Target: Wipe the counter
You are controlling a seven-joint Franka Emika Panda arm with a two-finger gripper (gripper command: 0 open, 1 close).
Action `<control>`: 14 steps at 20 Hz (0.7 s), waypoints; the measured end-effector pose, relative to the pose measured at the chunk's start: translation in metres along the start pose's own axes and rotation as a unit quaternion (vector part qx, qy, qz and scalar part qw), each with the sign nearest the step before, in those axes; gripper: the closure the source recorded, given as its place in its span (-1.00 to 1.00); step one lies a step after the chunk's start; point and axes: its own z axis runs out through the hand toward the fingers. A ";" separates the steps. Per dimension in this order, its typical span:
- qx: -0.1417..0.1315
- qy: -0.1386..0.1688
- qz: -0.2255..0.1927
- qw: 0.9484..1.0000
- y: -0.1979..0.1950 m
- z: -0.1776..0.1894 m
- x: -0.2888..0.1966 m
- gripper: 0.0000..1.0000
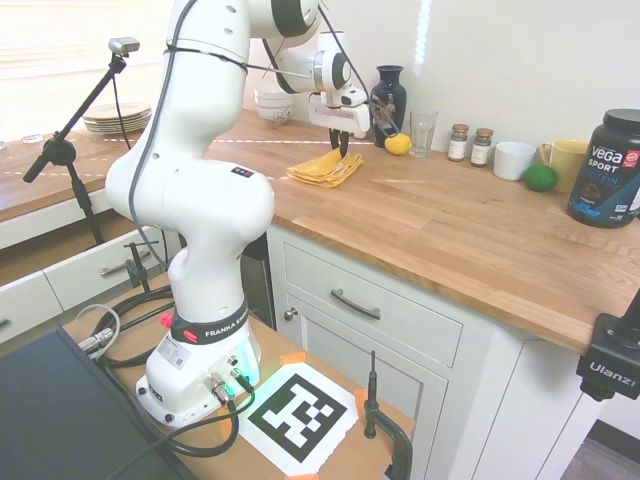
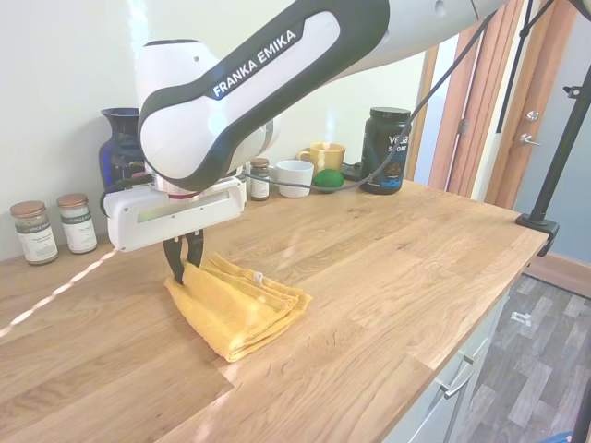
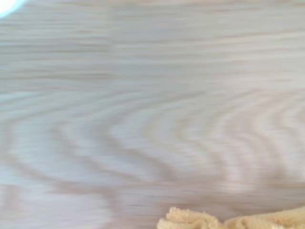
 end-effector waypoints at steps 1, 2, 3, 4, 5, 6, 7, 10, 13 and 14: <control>0.000 0.000 0.000 1.000 -0.003 0.000 -0.003 1.00; -0.001 0.000 0.002 1.000 -0.005 0.000 -0.005 -1.00; -0.002 -0.001 0.003 1.000 -0.006 0.000 -0.006 -1.00; -0.002 -0.001 0.002 1.000 -0.007 0.000 -0.007 -1.00; -0.002 -0.001 0.002 1.000 -0.008 0.000 -0.008 -1.00; -0.002 -0.001 0.003 1.000 -0.009 0.000 -0.009 -1.00; -0.001 -0.002 0.003 1.000 -0.009 0.000 -0.010 -1.00; -0.001 -0.002 0.004 1.000 -0.009 0.000 -0.010 -1.00; -0.002 -0.002 0.006 1.000 -0.009 0.000 -0.010 -1.00; -0.003 -0.002 0.006 1.000 -0.009 0.000 -0.010 -1.00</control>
